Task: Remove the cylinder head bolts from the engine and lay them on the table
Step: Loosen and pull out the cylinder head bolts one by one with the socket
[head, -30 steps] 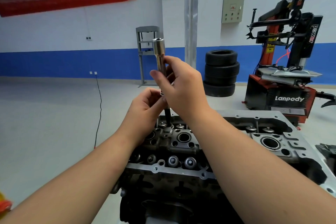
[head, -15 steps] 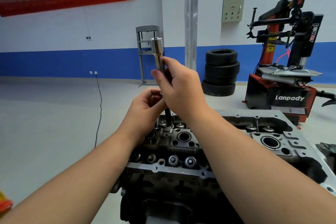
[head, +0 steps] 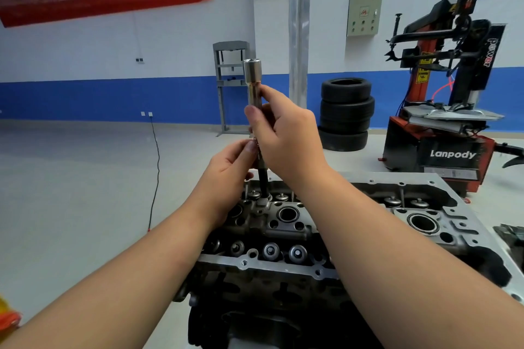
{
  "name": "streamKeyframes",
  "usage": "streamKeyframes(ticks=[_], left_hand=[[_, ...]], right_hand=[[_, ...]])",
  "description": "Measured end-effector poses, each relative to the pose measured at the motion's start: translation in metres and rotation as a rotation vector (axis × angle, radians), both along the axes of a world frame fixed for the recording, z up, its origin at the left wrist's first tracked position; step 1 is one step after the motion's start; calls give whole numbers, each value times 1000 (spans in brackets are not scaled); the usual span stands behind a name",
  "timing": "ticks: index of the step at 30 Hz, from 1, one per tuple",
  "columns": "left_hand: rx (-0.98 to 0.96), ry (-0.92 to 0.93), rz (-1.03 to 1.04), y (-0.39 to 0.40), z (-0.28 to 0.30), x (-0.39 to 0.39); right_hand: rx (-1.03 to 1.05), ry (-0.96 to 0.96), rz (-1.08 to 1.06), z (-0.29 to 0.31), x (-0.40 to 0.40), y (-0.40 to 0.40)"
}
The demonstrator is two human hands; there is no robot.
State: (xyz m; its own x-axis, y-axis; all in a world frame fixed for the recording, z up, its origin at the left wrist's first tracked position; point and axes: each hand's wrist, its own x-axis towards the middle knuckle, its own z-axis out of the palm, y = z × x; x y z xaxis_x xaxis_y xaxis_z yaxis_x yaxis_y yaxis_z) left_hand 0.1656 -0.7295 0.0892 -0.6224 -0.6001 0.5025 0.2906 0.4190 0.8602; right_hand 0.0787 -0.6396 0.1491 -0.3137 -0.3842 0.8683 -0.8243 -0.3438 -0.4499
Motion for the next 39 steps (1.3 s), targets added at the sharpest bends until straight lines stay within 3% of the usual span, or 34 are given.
streamKeyframes(ticks=[4,10,15,22,27,34,39], left_hand=[[13,-6,-34,0,1,1],[-7,45,3,-2,-1,0],[-8,-27,-30,-2,-1,-1],[-14,40,-7,-1,-1,1],[-10,-42,-14,2,0,1],[-11,26,-1,5,3,2],[3,-39,-62,3,1,3]], right_hand=[[72,0,46,-1,4,2],[-31,66,0,-1,4,3],[56,-19,13,0,3,2],[16,39,-27,-1,1,1],[123,-47,51,-1,2,-1],[-21,32,10,0,0,-1],[58,17,52,1,2,1]])
